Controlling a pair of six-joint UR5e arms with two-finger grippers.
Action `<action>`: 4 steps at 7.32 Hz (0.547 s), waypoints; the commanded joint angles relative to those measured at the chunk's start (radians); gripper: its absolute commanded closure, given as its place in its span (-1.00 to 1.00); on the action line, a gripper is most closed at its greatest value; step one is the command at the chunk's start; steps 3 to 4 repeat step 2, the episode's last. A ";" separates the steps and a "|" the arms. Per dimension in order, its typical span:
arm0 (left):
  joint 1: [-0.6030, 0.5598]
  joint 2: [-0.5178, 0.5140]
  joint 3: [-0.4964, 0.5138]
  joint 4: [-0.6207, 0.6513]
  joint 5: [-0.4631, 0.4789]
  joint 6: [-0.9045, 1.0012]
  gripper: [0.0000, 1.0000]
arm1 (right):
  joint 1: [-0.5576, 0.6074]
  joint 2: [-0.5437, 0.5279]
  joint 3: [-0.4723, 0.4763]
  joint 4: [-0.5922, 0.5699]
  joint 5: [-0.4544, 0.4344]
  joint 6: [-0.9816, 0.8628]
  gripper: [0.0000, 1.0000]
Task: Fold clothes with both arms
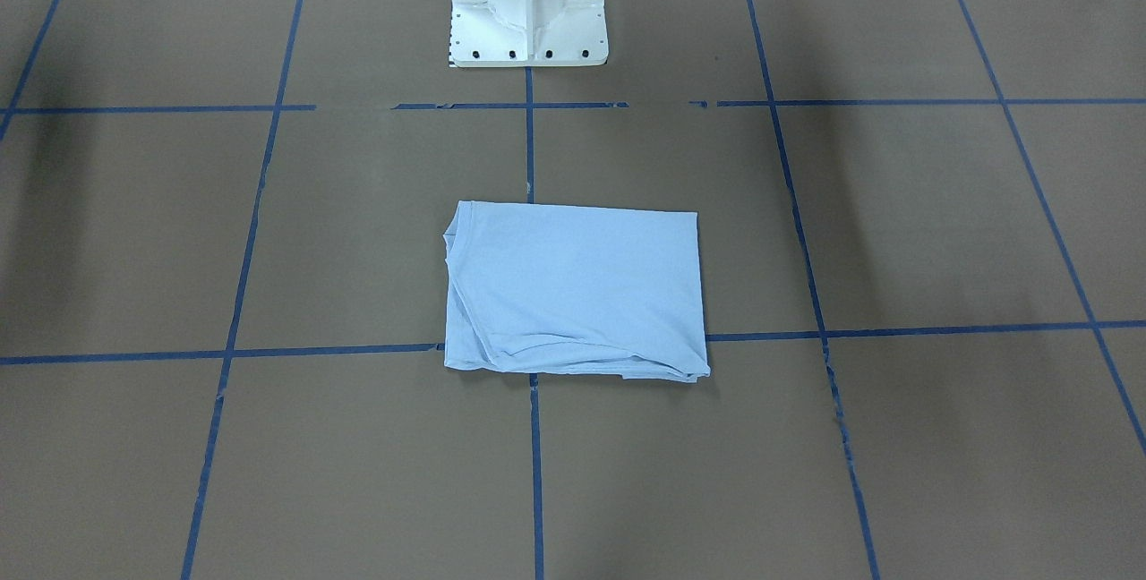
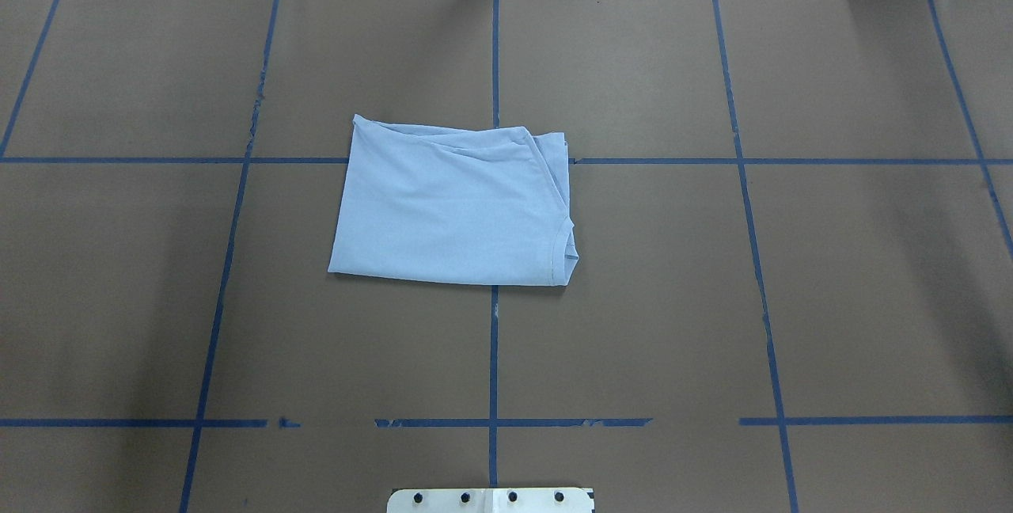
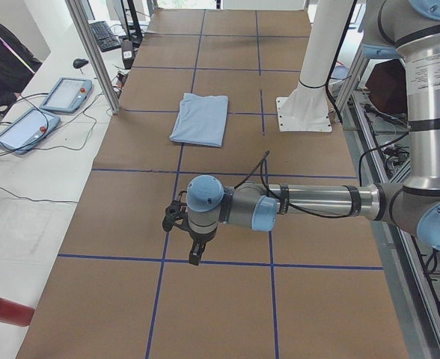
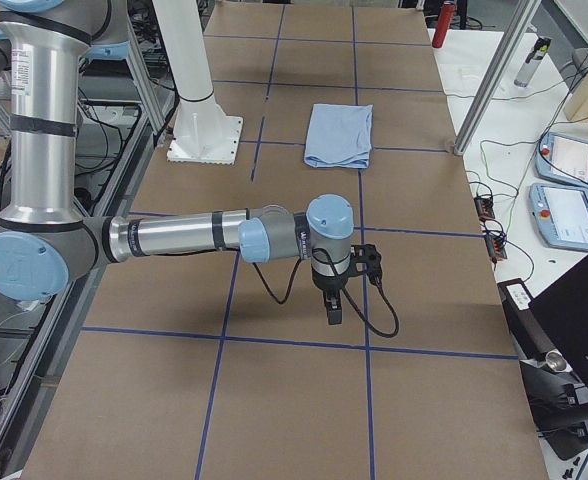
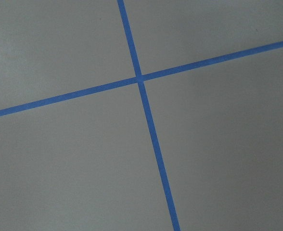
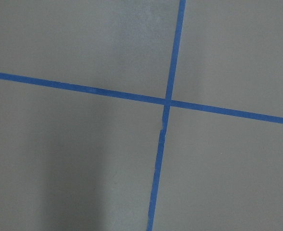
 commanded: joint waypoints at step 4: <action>-0.001 -0.004 0.000 -0.001 0.000 -0.003 -1.00 | 0.000 -0.003 -0.001 0.000 0.000 0.001 -1.00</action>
